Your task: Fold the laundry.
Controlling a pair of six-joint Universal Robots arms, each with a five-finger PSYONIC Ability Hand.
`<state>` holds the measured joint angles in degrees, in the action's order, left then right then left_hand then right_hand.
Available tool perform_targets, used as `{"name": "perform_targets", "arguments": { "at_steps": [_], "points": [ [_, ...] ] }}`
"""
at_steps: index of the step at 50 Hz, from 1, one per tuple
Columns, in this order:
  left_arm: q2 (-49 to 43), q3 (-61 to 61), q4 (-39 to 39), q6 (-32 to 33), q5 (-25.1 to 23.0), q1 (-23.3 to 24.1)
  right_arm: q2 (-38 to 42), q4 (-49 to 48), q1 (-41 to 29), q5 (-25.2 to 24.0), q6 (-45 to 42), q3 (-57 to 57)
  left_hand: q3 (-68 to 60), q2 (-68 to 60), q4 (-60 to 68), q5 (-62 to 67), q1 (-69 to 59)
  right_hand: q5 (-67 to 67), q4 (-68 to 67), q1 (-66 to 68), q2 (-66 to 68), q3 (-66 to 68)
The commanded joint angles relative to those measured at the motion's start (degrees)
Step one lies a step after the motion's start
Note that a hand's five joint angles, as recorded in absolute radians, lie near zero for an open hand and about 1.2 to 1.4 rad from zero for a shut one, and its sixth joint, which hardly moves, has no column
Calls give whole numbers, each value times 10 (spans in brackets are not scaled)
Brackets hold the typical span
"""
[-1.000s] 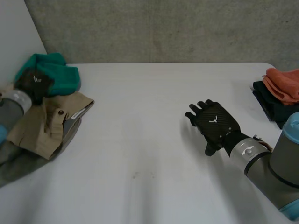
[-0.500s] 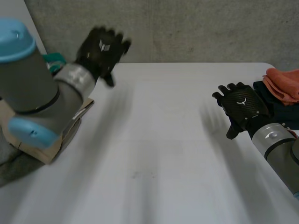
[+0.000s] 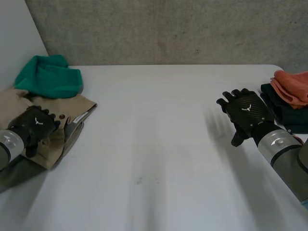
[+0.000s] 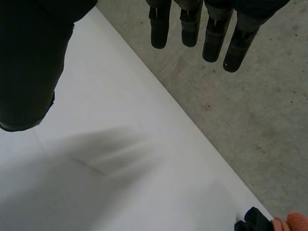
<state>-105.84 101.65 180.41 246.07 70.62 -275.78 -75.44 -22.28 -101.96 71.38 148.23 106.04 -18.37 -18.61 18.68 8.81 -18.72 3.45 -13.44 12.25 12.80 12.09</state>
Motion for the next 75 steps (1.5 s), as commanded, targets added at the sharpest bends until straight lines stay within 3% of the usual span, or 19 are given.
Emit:
{"name": "perform_targets", "arguments": {
  "at_steps": [1,5,8,9,12,15,21,22,27,32,40,43,44,48,53,59,62,69,75],
  "points": [
    [-34,-8,0,20,1,-10,3,0,1,0,0,2,-98,-96,95,94,-95,-34,34,-23,-28,-21],
    [-50,-14,1,21,0,-13,10,0,0,-1,0,2,-206,-203,203,201,-202,-34,34,-23,-28,-21],
    [-63,-25,6,21,1,-13,14,0,-1,0,-5,2,-461,-458,458,456,-457,-34,34,-23,-28,-21],
    [-65,-35,7,18,3,-6,17,0,-1,0,-6,1,-615,-612,612,610,-611,-34,34,-23,-28,-21],
    [-63,-54,13,9,6,8,18,0,0,3,-6,0,-616,-614,613,612,-613,-34,34,-23,-28,-21],
    [-55,-80,36,-18,9,60,18,0,1,6,-6,-1,-616,-614,613,612,-613,-34,34,-23,-28,-21],
    [-13,-171,113,-195,65,175,15,-3,5,13,2,-11,-616,-614,613,612,-613,-34,34,-23,-28,-21],
    [-7,-203,127,-253,86,205,13,-3,12,16,3,-13,-616,-614,613,612,-613,-34,34,-23,-28,-21],
    [-53,-313,149,-386,128,327,6,-1,36,51,21,-22,-616,-614,613,612,-613,-34,34,-23,-28,-21],
    [-147,-402,155,-412,149,443,-1,-1,54,73,49,-31,-616,-614,613,612,-613,-34,34,-23,-28,-21],
    [-279,-430,177,-416,154,544,-1,-1,60,72,63,-34,-616,-614,613,612,-613,-34,34,-23,-28,-21],
    [-300,-418,177,-416,153,570,-1,-1,59,71,63,-34,-364,-361,361,359,-360,-34,34,-23,-28,-21],
    [-304,-405,178,-413,153,582,-1,-1,59,71,63,-34,-168,-165,165,163,-164,-34,34,-23,-28,-21],
    [-291,-379,183,-412,155,590,-1,-1,58,66,62,-35,84,86,-87,-88,87,-34,34,-23,-28,-21],
    [-220,-346,181,-412,163,580,-1,0,55,64,56,-35,84,86,-87,-88,87,-34,34,-23,-28,-21],
    [-106,-249,177,-415,192,512,-1,17,52,56,42,-36,84,86,-87,-88,87,-34,34,-23,-28,-21],
    [-62,-205,178,-415,207,493,-19,77,40,30,29,-38,84,86,-87,-88,87,-34,34,-23,-28,-21],
    [-4,-92,153,-411,228,372,-29,251,-6,-33,22,-64,51,54,-54,-56,55,-34,34,-23,-28,-21],
    [-9,-56,108,-410,218,270,20,253,-39,-35,39,-76,51,54,-54,-56,55,-34,34,-23,-28,-21]
  ]
}}
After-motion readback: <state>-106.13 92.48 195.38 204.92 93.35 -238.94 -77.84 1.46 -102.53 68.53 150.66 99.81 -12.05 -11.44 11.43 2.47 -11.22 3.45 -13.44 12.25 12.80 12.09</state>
